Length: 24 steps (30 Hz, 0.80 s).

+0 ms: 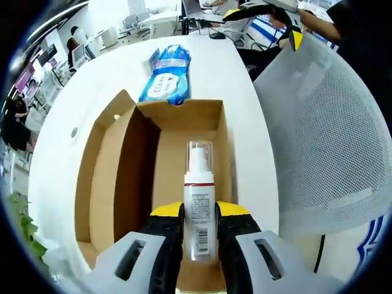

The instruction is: Operate the shoe box by opening the lid, removing the specified soft item, and placing it in the target area until the item is outside and the box remains undamaged.

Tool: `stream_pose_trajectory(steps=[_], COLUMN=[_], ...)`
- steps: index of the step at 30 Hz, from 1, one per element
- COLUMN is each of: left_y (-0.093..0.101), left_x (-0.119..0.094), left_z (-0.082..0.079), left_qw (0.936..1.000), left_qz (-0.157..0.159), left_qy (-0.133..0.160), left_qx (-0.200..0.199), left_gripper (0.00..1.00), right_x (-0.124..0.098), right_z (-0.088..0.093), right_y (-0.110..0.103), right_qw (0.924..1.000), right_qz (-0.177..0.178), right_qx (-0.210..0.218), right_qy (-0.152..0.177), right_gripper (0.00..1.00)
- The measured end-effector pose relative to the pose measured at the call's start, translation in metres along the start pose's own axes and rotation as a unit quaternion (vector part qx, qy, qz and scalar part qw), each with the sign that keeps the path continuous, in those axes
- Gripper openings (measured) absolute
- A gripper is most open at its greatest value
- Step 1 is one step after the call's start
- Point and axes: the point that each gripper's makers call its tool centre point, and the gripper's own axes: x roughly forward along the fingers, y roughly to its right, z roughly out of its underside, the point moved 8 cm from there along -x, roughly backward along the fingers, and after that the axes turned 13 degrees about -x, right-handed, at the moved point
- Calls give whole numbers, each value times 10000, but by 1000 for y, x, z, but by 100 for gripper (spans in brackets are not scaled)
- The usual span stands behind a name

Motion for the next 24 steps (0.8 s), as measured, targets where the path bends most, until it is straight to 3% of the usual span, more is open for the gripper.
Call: stream_pose_trajectory(steps=[20, 24], left_y=[42, 50], left_x=[-15, -17], left_z=[-40, -46], left_qw=[9947, 9931], left_qz=[258, 286], left_qy=[823, 947], left_qx=[552, 637], left_gripper=[18, 18], right_x=[35, 44], right_z=[-33, -39], right_y=[-12, -15], right_qw=[9957, 9945], right_qz=[-541, -629], right_qx=[-639, -702], right_qy=[392, 450], right_gripper=[61, 61])
